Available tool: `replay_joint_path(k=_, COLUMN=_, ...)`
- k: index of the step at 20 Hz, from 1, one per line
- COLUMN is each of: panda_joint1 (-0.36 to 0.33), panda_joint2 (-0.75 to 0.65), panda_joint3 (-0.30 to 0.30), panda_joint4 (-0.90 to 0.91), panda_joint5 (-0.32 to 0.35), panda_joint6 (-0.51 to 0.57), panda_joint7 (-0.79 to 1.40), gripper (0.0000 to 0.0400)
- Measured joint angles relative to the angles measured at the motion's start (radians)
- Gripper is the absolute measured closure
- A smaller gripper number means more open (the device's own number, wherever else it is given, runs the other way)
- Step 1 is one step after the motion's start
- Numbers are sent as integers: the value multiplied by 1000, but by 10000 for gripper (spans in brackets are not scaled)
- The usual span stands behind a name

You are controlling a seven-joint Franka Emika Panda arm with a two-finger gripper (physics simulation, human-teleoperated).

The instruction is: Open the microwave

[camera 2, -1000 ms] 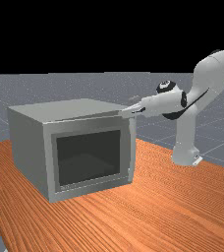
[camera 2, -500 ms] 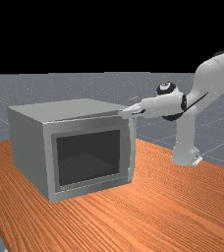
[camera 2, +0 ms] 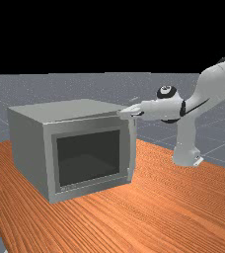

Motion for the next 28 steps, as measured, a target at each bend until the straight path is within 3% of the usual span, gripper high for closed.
replay_joint_path(k=15, panda_joint1=-66, panda_joint2=162, panda_joint3=32, panda_joint4=11, panda_joint5=201, panda_joint6=-18, panda_joint7=21, gripper=400)
replay_joint_path(k=23, panda_joint1=-98, panda_joint2=250, panda_joint3=50, panda_joint4=39, panda_joint5=376, panda_joint6=-78, panda_joint7=45, gripper=400)
replay_joint_path(k=28, panda_joint1=-103, panda_joint2=328, panda_joint3=60, panda_joint4=68, panda_joint5=533, panda_joint6=-126, panda_joint7=51, gripper=400)
